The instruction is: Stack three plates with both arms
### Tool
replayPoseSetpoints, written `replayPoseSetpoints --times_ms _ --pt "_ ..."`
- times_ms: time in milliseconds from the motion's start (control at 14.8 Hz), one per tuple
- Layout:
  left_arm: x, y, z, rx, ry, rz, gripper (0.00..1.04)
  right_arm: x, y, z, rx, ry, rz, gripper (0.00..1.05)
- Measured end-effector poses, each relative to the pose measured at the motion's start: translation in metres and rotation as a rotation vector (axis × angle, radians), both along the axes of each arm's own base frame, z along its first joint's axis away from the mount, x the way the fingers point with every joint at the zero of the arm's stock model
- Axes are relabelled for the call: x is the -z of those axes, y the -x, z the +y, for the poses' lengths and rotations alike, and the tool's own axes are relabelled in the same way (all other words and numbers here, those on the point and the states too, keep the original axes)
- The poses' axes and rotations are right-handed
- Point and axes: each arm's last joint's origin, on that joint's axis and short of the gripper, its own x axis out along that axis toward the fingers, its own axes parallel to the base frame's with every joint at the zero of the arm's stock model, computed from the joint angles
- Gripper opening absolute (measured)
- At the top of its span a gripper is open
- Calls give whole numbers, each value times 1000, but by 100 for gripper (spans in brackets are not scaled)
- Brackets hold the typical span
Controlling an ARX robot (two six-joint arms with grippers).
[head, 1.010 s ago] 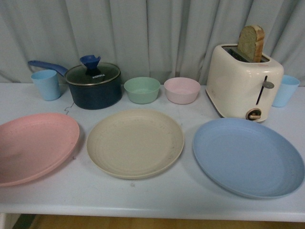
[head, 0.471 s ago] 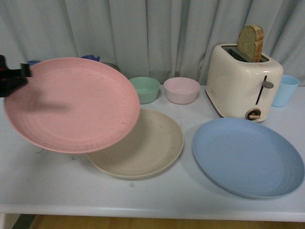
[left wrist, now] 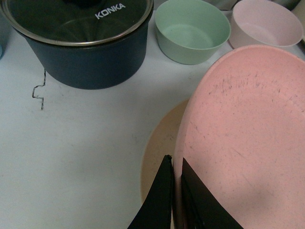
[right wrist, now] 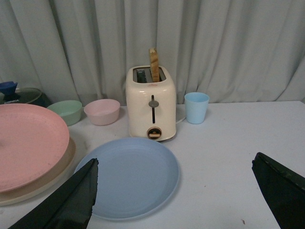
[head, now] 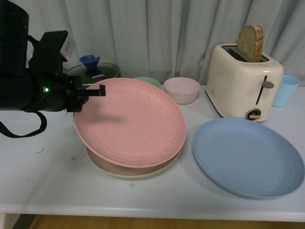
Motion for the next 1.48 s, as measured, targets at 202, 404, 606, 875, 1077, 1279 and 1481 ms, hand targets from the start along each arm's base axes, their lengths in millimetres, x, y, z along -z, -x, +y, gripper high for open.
replayPoseSetpoints --times_ms 202,404,606,875,1077,1279,1481 --pt "9 -8 -3 -32 3 14 3 0 0 0 0 0 0 98" --pt "19 -11 -1 -52 12 36 3 0 0 0 0 0 0 98" --pt "31 -13 9 -102 39 68 3 0 0 0 0 0 0 98" --pt "36 -13 8 -131 107 81 10 0 0 0 0 0 0 98" --pt "37 -12 4 -127 157 101 36 0 0 0 0 0 0 98" --pt "36 -5 8 -151 188 82 68 0 0 0 0 0 0 98" --pt "-21 17 25 -182 214 -138 100 0 0 0 0 0 0 98"
